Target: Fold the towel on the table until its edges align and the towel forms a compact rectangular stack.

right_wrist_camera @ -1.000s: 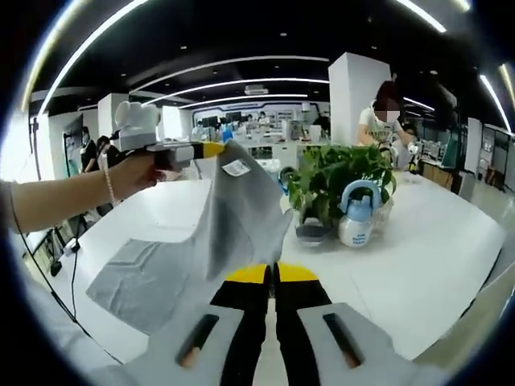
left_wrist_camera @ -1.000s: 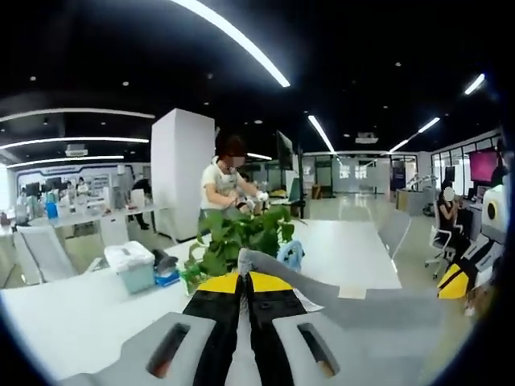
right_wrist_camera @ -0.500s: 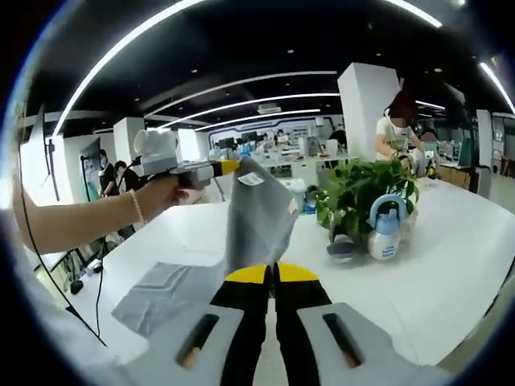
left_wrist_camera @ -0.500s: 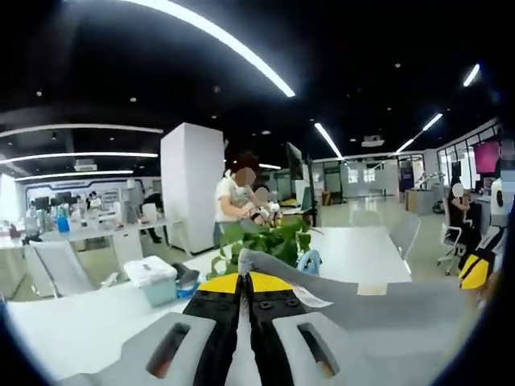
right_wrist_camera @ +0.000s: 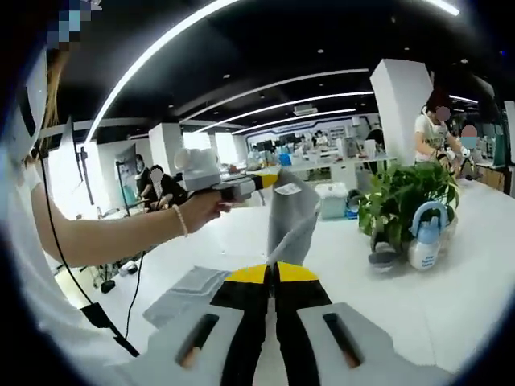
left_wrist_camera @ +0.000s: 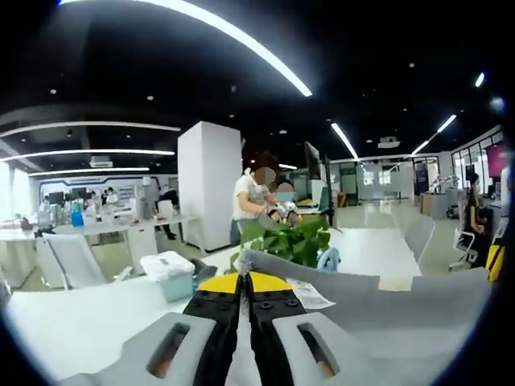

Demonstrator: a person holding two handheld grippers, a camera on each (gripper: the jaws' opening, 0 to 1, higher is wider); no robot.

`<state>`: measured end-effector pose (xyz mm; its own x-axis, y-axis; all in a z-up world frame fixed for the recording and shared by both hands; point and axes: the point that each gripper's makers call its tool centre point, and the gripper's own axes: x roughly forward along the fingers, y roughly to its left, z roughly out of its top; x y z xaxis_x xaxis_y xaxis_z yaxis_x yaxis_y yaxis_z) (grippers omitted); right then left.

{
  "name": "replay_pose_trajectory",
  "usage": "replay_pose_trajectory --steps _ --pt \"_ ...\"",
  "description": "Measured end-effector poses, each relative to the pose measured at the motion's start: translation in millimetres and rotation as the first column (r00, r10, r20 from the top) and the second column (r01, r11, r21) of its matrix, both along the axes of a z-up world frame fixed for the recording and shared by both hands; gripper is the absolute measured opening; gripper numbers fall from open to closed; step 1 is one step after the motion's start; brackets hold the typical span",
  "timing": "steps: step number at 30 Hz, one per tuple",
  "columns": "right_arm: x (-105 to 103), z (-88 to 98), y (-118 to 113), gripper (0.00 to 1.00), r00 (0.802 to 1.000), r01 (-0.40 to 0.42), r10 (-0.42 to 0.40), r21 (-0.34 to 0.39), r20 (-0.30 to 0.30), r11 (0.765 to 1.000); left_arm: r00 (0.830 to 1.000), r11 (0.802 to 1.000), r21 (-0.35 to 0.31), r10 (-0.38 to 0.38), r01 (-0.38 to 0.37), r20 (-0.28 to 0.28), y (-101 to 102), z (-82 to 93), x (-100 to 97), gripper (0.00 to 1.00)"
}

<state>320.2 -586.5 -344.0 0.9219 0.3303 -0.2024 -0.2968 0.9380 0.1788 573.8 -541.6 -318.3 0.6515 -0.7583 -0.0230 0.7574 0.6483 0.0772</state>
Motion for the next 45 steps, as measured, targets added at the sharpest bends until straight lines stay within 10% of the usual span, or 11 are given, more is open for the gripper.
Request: replay_pose_trajectory --steps 9,22,45 --pt "5.0 9.4 41.9 0.00 0.998 -0.062 0.062 -0.007 0.033 0.998 1.000 1.000 -0.001 0.000 0.000 0.010 24.6 -4.0 6.6 0.03" --pt "8.5 -7.5 129.8 0.00 0.984 -0.180 0.180 -0.025 -0.005 0.983 0.997 0.998 -0.009 0.060 -0.061 -0.039 111.9 -28.5 18.5 0.03" --pt "18.7 -34.0 234.6 0.00 0.914 -0.402 0.398 -0.041 -0.079 0.915 0.980 0.983 -0.028 0.179 -0.182 -0.085 226.0 -69.4 36.5 0.03"
